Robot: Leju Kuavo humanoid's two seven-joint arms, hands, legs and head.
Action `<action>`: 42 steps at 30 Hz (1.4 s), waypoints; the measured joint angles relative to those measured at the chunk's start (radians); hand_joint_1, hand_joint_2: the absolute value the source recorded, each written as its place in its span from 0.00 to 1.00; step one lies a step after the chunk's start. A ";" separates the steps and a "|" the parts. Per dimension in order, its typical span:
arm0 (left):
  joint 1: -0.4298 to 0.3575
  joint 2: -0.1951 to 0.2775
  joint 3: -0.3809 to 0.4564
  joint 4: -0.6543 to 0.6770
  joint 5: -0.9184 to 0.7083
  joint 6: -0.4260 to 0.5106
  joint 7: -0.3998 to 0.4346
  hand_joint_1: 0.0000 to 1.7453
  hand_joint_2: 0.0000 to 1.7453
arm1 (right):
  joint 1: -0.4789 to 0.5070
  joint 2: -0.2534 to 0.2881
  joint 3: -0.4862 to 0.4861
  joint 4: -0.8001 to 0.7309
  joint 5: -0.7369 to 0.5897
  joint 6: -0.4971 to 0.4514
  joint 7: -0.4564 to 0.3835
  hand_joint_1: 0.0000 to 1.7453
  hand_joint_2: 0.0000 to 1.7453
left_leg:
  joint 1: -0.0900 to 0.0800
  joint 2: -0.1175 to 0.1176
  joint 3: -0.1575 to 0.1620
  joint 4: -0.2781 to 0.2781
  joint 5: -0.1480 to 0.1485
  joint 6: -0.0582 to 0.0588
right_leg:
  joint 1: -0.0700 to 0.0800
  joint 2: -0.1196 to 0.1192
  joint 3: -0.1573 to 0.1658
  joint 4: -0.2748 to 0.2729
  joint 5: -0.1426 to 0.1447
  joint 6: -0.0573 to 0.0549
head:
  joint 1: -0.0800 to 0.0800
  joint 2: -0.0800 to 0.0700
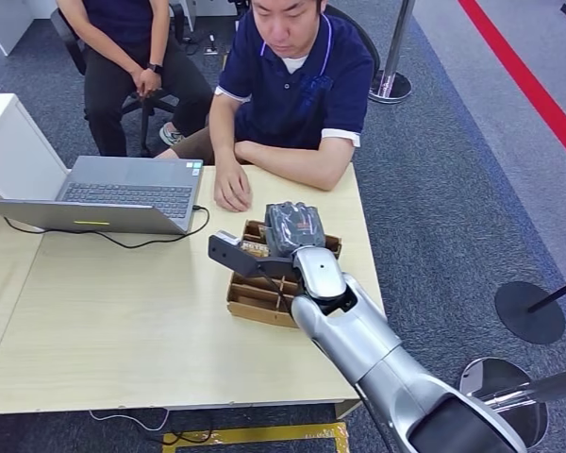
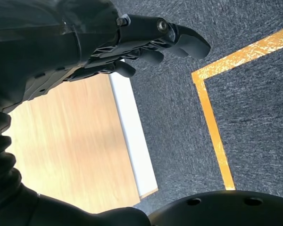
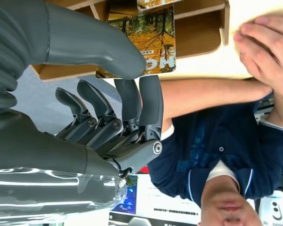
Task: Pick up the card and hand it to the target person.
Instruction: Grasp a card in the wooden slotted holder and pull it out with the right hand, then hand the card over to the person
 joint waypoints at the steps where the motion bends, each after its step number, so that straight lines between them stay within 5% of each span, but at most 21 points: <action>1: 0.000 0.000 0.000 0.000 0.000 0.000 0.000 0.00 1.00 | -0.001 -0.001 0.000 -0.003 0.000 0.000 0.000 0.90 1.00 | 0.000 0.000 0.000 0.000 0.000 0.000 | 0.000 0.000 0.000 0.000 0.000 0.000 | 0.000 0.000; 42: -0.004 0.002 -0.001 0.000 -0.042 -0.012 0.016 0.00 1.00 | -0.238 0.032 -0.025 0.005 -0.154 0.068 -0.022 0.90 1.00 | 0.000 0.000 0.000 0.000 0.000 0.000 | 0.000 0.000 0.000 0.000 0.000 0.000 | 0.000 0.000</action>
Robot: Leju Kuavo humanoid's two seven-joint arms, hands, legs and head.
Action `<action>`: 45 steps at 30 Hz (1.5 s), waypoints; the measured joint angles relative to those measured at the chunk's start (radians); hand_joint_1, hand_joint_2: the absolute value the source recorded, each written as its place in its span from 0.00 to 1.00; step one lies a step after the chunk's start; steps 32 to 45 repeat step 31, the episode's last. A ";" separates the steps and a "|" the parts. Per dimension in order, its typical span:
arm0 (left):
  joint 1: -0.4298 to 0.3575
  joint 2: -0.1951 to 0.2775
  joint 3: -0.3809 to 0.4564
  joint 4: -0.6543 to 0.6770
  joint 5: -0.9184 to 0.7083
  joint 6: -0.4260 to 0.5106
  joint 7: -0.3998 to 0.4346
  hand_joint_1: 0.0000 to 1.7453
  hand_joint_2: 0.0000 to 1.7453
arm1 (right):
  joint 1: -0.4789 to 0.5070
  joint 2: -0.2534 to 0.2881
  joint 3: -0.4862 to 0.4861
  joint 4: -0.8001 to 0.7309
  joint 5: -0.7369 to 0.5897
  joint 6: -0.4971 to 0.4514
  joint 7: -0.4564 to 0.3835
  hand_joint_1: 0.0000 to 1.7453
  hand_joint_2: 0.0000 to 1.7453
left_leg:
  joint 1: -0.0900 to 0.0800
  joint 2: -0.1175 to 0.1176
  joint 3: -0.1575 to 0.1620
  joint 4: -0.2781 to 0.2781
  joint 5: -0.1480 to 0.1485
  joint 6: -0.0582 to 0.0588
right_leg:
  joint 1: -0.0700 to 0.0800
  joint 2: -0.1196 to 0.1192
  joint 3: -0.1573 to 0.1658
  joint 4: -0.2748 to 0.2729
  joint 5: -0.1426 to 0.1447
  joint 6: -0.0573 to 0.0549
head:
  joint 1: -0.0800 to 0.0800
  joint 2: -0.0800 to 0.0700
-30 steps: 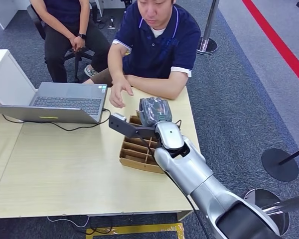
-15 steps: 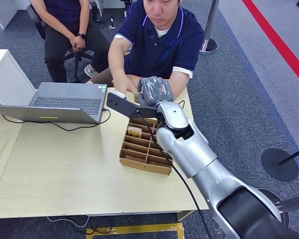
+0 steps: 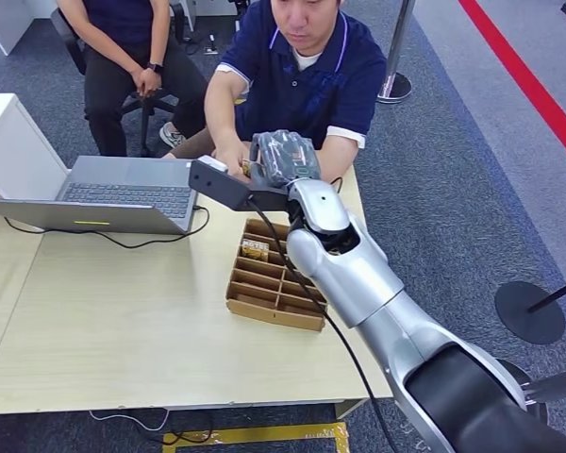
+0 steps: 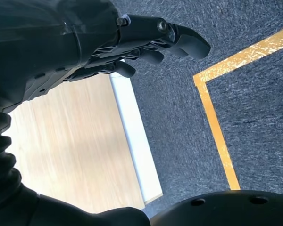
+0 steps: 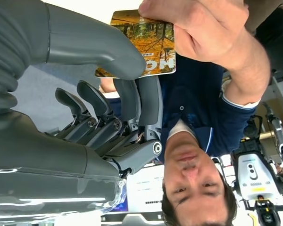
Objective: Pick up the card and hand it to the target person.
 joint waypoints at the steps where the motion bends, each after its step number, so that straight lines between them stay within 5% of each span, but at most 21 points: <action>1: 0.000 0.000 0.000 0.000 -0.005 0.000 0.001 0.00 1.00 | -0.001 0.003 -0.002 0.003 -0.006 -0.005 -0.001 0.90 1.00 | 0.000 0.000 0.000 0.000 0.000 0.000 | 0.000 0.000 0.000 0.000 0.000 0.000 | 0.000 0.000; 9: -0.002 0.000 0.000 0.000 -0.034 -0.006 0.004 0.00 1.00 | -0.004 0.047 -0.018 0.014 -0.030 -0.026 -0.015 0.90 1.00 | 0.000 0.000 0.000 0.000 0.000 0.000 | 0.000 0.000 0.000 0.000 0.000 0.000 | 0.000 0.000; 13: -0.002 0.000 0.000 0.000 -0.045 -0.005 0.005 0.00 1.00 | 0.000 0.063 -0.018 0.002 -0.030 -0.022 -0.014 0.03 1.00 | 0.000 0.000 0.000 0.000 0.000 0.000 | 0.000 0.000 0.000 0.000 0.000 0.000 | 0.000 0.000; 24: -0.002 0.000 0.000 0.000 -0.053 0.000 0.015 0.00 1.00 | 0.022 0.077 -0.018 -0.041 -0.027 -0.014 -0.008 0.00 1.00 | 0.000 0.000 0.000 0.000 0.000 0.000 | 0.000 0.000 0.000 0.000 0.000 0.000 | 0.000 0.000; 25: -0.002 0.000 0.000 0.000 -0.051 0.000 0.015 0.00 0.75 | 0.025 0.077 -0.018 -0.045 -0.026 -0.013 -0.007 0.09 1.00 | 0.000 0.000 0.000 0.000 0.000 0.000 | 0.000 0.000 0.000 0.000 0.000 0.000 | 0.000 0.000; 28: -0.002 0.000 0.000 0.000 -0.047 0.001 0.019 0.00 0.00 | 0.032 0.077 -0.018 -0.058 -0.023 -0.007 -0.003 0.75 1.00 | 0.000 0.000 0.000 0.000 0.000 0.000 | 0.000 0.000 0.000 0.000 0.000 0.000 | 0.000 0.000; 29: -0.002 0.000 0.000 0.000 -0.046 0.002 0.023 0.00 0.00 | 0.034 0.077 -0.018 -0.061 -0.023 -0.006 -0.003 0.90 1.00 | 0.000 0.000 0.000 0.000 0.000 0.000 | 0.000 0.000 0.000 0.000 0.000 0.000 | 0.000 0.000; 30: -0.002 0.000 0.000 0.000 -0.043 0.004 0.028 0.00 0.00 | 0.036 0.077 -0.018 -0.064 -0.023 -0.004 -0.002 0.91 1.00 | 0.000 0.000 0.000 0.000 0.000 0.000 | 0.000 0.000 0.000 0.000 0.000 0.000 | 0.000 0.000; 45: -0.002 0.000 0.000 0.000 -0.042 0.005 0.031 0.00 0.00 | 0.037 0.077 -0.018 -0.066 -0.023 -0.004 -0.002 0.91 1.00 | 0.000 0.000 0.000 0.000 0.000 0.000 | 0.000 0.000 0.000 0.000 0.000 0.000 | 0.000 0.000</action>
